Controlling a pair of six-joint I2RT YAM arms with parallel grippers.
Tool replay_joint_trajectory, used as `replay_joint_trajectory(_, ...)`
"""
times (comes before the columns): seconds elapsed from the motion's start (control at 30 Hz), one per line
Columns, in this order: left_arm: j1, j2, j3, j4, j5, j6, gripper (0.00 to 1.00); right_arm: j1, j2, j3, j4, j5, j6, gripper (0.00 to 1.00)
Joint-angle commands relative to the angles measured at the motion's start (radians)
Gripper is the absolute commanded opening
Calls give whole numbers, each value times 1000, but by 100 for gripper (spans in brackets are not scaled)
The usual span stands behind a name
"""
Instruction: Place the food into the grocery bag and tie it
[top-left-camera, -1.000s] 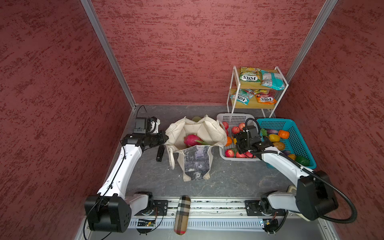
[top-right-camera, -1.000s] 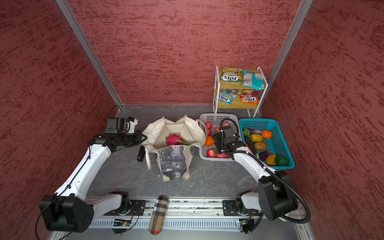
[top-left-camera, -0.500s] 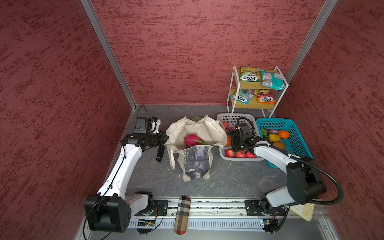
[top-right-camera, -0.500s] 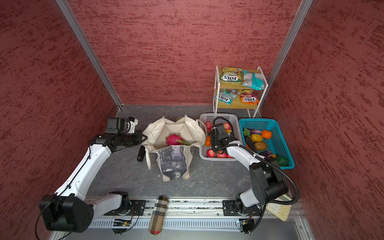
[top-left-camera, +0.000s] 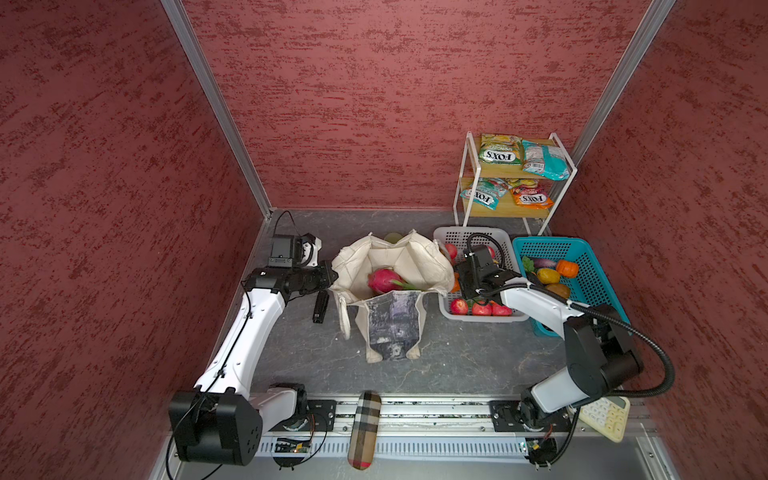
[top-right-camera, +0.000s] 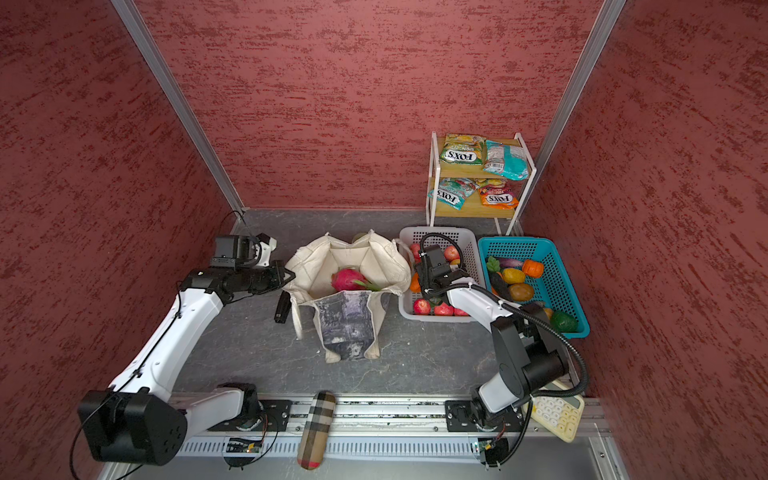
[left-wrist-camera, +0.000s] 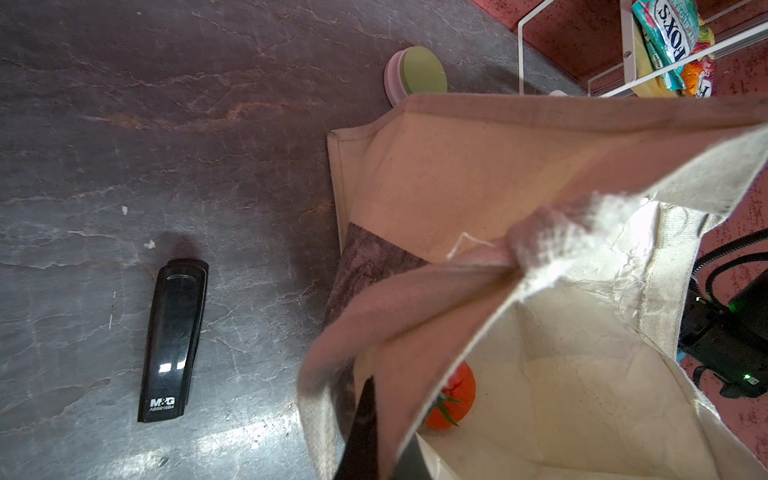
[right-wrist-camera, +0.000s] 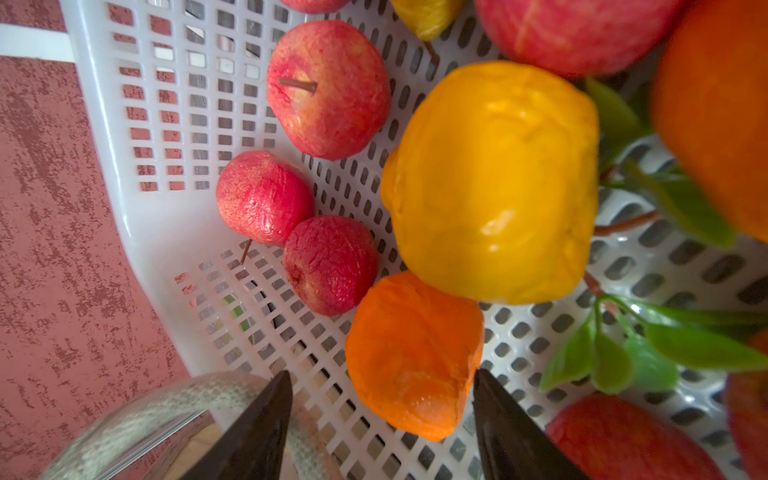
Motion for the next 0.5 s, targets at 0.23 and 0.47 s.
replay_joint_trajectory(0.23, -7, -18, -4, 26, 5, 10, 0, 7, 85, 30, 32, -36, 27, 76)
replay_joint_trajectory(0.47, -7, -18, -4, 26, 5, 10, 0, 9, 118, 26, 49, -21, 40, 75)
